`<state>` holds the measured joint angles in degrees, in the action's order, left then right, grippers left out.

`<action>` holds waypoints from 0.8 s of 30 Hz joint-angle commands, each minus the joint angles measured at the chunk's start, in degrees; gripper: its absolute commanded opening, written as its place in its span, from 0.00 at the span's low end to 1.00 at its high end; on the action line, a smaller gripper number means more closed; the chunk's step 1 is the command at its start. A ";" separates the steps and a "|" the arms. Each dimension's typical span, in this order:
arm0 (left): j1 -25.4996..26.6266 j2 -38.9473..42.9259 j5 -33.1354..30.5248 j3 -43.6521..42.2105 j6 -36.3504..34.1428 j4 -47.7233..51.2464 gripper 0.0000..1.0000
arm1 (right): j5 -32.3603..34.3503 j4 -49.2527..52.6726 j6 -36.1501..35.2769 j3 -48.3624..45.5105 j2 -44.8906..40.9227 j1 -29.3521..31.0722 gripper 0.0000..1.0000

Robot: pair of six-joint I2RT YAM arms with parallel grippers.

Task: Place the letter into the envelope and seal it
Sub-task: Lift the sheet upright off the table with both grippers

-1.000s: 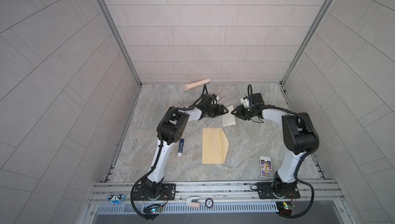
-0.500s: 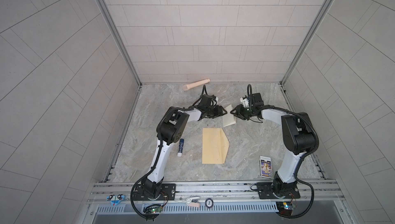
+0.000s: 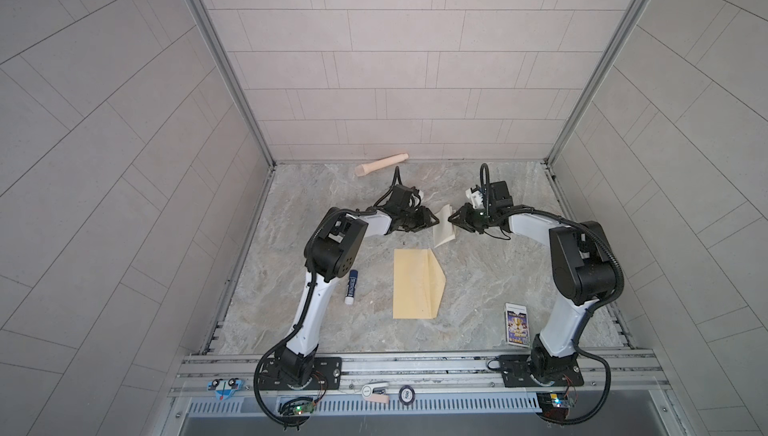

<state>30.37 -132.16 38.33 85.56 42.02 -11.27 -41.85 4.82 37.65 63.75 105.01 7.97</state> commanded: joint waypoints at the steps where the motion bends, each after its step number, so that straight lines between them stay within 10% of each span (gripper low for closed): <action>1: 0.22 -1.68 -1.46 -2.40 0.17 8.45 0.40 | 0.33 1.77 -1.00 0.51 -0.81 0.23 0.18; 7: 0.22 -1.84 -1.35 -2.15 0.17 8.45 0.39 | 0.64 2.35 -0.83 0.28 -1.92 0.21 0.14; 15: 0.66 -1.58 -1.67 -2.15 0.17 8.47 0.39 | 0.21 1.65 0.41 0.54 -2.46 1.19 0.34; 24: 0.74 -0.17 -2.12 -2.22 -1.49 9.95 0.40 | 1.13 3.43 -0.40 1.03 -2.44 1.30 0.01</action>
<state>30.44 -131.72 38.24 85.56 41.95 -9.93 -41.25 7.35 37.60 63.81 104.92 8.97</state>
